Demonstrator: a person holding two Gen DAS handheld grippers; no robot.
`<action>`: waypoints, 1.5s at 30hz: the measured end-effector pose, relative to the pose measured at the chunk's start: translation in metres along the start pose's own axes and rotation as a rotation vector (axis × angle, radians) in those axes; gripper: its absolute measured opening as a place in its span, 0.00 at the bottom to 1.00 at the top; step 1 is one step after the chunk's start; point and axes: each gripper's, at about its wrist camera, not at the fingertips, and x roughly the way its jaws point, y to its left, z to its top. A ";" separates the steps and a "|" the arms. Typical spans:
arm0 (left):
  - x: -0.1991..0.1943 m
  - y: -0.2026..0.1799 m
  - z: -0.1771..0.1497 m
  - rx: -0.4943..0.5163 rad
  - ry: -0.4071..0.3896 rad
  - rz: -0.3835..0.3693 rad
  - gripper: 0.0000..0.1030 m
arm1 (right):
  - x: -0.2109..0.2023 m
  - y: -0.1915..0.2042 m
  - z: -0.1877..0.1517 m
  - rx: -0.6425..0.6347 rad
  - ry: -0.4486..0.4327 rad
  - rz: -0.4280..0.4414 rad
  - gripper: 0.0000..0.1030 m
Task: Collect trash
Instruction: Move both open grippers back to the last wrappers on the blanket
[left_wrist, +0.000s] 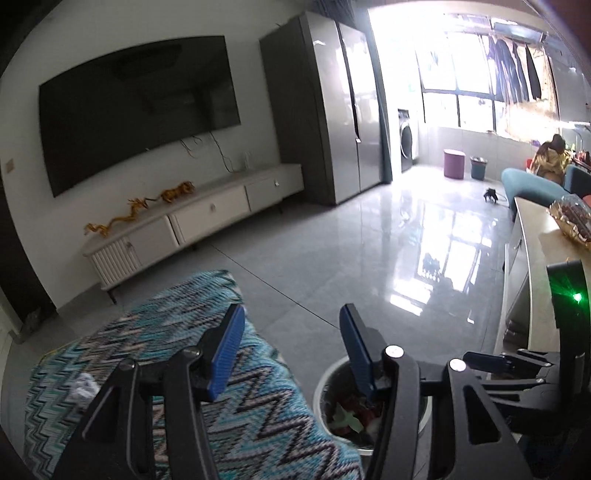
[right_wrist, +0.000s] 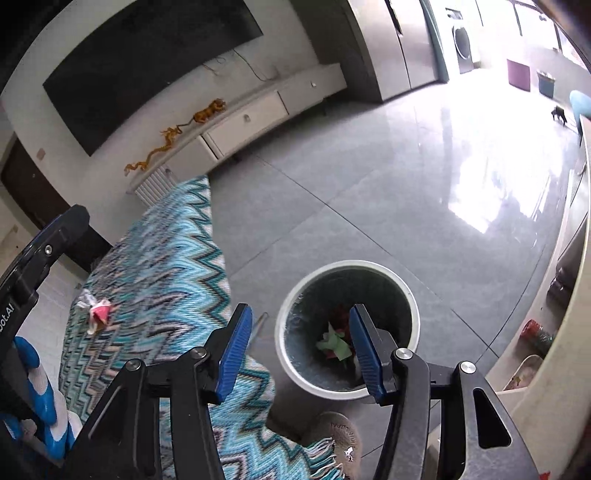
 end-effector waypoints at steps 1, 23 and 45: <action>-0.009 0.006 -0.001 -0.006 -0.009 0.008 0.50 | -0.007 0.005 -0.001 -0.007 -0.009 0.002 0.54; -0.157 0.107 -0.031 -0.115 -0.157 0.218 0.50 | -0.110 0.145 -0.030 -0.265 -0.127 0.076 0.57; -0.107 0.289 -0.073 -0.359 0.029 0.211 0.56 | -0.048 0.260 -0.020 -0.454 -0.024 0.255 0.63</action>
